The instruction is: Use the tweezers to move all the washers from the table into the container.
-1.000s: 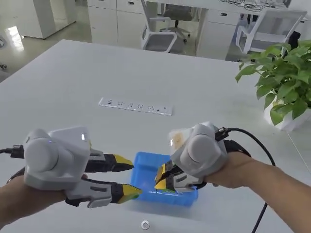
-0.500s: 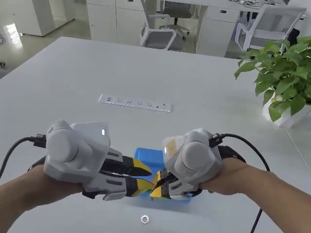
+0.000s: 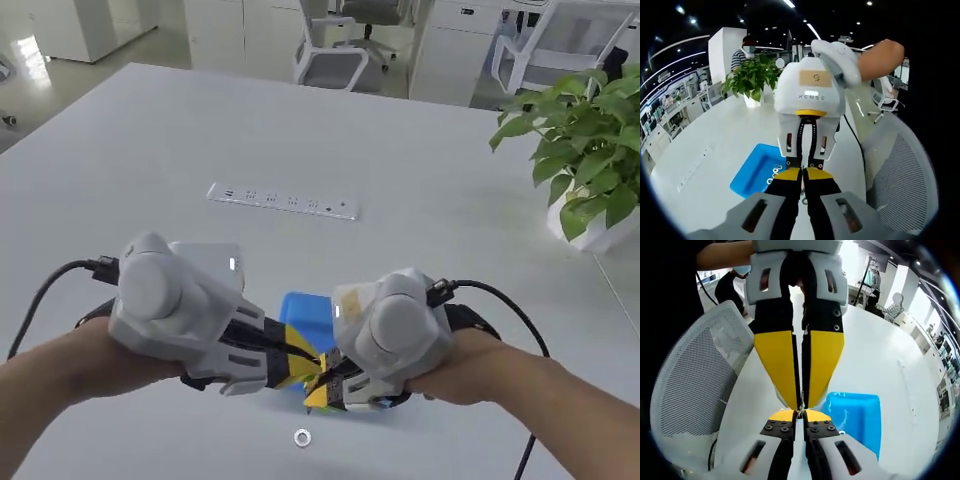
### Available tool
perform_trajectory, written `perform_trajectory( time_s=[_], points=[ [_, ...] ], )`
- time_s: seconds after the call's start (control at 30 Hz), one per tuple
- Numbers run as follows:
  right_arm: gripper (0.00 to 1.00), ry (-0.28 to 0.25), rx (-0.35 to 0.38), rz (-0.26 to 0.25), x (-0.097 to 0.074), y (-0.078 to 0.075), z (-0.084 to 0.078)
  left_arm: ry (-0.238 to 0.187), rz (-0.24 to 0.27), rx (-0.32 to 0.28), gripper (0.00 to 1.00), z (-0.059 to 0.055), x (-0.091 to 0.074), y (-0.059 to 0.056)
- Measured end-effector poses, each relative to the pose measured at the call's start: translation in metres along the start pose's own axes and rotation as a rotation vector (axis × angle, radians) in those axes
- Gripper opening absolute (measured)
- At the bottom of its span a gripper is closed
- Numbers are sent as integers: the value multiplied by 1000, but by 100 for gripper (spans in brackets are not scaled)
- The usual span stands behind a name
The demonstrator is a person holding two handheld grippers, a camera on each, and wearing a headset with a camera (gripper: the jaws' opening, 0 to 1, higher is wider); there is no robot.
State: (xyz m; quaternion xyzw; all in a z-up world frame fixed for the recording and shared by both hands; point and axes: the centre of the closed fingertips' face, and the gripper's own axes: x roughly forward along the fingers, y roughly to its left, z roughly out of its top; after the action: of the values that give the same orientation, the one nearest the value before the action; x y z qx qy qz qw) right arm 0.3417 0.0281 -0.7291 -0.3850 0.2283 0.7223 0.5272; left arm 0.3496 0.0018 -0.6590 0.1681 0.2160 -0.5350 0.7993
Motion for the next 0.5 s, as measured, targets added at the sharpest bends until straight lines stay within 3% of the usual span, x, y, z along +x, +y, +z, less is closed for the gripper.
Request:
perform_trajectory(
  time_s=[0.5],
  points=[
    [7,2,5,36,20,14,-13,48,-29,-6,6,-22,10,-10]
  ],
)
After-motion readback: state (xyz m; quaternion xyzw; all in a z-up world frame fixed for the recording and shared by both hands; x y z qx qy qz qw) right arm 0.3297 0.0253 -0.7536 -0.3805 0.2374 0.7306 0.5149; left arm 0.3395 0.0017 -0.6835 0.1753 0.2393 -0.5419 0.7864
